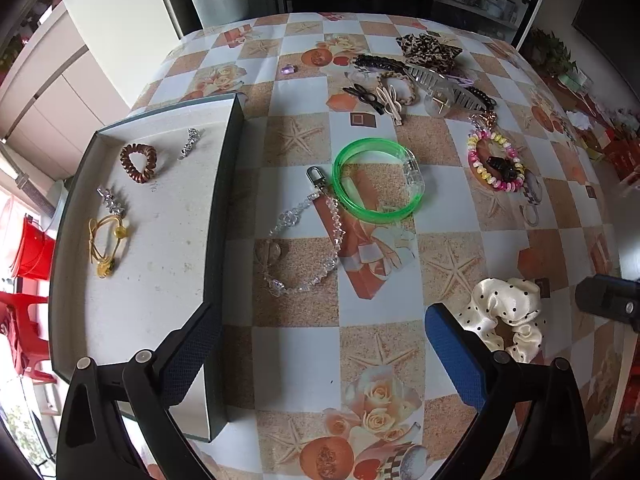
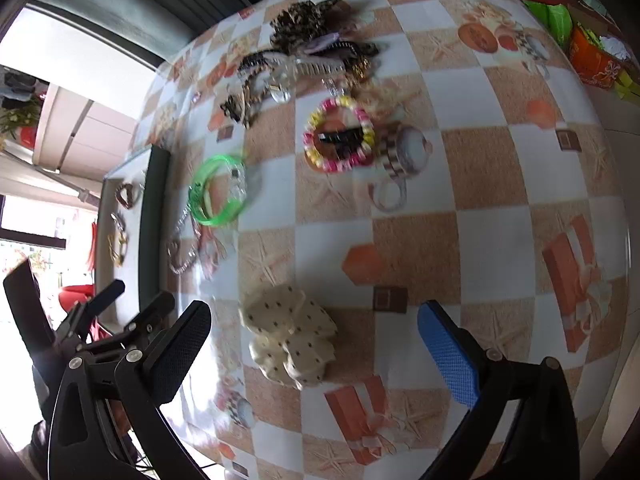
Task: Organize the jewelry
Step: 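Move the left gripper to the green bangle while the right gripper approaches the polka-dot scrunchie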
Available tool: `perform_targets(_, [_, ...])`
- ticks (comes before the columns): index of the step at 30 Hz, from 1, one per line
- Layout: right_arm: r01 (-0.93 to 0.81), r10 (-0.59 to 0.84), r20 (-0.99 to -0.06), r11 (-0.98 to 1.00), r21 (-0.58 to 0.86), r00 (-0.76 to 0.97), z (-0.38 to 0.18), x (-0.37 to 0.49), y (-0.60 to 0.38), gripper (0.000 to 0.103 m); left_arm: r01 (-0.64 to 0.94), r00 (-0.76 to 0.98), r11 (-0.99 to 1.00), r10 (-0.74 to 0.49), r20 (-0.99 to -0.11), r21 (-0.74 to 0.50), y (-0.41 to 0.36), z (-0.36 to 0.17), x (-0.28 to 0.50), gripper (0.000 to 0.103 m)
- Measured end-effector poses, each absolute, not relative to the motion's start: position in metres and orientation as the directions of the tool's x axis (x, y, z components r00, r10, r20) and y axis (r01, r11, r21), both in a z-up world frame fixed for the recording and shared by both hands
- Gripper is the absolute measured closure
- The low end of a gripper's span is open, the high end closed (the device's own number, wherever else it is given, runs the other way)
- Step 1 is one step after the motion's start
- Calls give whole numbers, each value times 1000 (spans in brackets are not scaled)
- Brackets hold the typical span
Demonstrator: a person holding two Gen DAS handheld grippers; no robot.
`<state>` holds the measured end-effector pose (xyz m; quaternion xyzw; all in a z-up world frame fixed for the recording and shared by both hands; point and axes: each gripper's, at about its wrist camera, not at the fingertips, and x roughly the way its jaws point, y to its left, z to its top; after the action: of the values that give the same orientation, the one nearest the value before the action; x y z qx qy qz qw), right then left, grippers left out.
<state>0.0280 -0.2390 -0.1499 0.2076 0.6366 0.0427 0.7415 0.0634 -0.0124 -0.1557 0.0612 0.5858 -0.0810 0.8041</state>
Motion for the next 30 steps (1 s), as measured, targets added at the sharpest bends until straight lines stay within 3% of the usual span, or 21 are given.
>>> perform_targets(13, [141, 308, -941, 934, 327, 139, -177, 8, -210, 0, 207, 306, 975, -148, -940, -86, -32, -152, 100, 1])
perform_targets(15, [138, 293, -946, 940, 311, 139, -180, 8, -206, 0, 220, 310, 972, -155, -938, -88, -39, -152, 107, 11])
perform_targets(23, [147, 230, -961, 956, 253, 153, -190, 12, -187, 0, 283, 302, 956, -171, -938, -84, -64, -163, 129, 20])
perform_targets(25, [154, 215, -964, 959, 238, 154, -194, 13, -183, 0, 295, 301, 952, -174, -938, -82, -70, -166, 132, 31])
perform_targets(28, [165, 181, -971, 964, 207, 158, -200, 14, -178, 0, 315, 293, 946, -175, -940, -79, -78, -172, 135, 33])
perform_targets(30, [176, 169, -972, 964, 197, 161, -203, 14, -177, 0, 329, 290, 941, -180, -940, -79, -84, -175, 137, 42])
